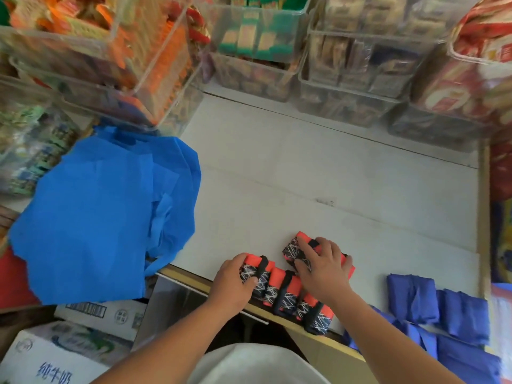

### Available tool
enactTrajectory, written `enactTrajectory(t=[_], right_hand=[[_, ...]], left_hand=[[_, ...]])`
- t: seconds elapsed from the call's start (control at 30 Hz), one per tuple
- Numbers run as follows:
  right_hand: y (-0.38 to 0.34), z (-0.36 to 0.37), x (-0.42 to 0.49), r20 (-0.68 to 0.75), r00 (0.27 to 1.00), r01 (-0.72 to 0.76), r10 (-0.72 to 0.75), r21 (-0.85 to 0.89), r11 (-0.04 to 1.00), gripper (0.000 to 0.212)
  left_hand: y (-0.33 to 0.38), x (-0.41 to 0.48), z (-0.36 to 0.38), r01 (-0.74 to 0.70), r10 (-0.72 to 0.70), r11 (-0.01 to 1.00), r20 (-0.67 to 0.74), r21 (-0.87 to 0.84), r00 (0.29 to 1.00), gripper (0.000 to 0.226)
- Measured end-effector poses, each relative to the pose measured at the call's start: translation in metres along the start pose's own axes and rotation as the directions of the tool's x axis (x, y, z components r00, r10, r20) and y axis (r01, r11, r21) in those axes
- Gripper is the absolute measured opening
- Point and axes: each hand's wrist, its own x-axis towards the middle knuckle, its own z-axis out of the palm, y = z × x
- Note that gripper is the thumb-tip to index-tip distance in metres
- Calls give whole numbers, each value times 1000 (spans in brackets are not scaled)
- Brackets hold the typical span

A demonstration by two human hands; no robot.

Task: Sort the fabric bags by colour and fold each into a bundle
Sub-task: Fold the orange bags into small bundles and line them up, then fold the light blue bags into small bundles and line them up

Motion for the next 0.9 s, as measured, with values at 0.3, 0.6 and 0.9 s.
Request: enactTrajectory(t=[0.3, 0.6, 0.9], right_hand=[[12, -7, 2, -33, 993, 113, -114, -28, 993, 61], [-29, -26, 11, 100, 982, 167, -161, -63, 984, 71], [-238, -19, 18, 63, 957, 243, -283, 360, 901, 48]], left_hand=[[1, -5, -9, 31, -31, 999, -8, -39, 999, 56], [-38, 16, -89, 4, -21, 989, -110, -150, 994, 48], [-153, 31, -216, 79, -92, 996, -477, -47, 874, 43]])
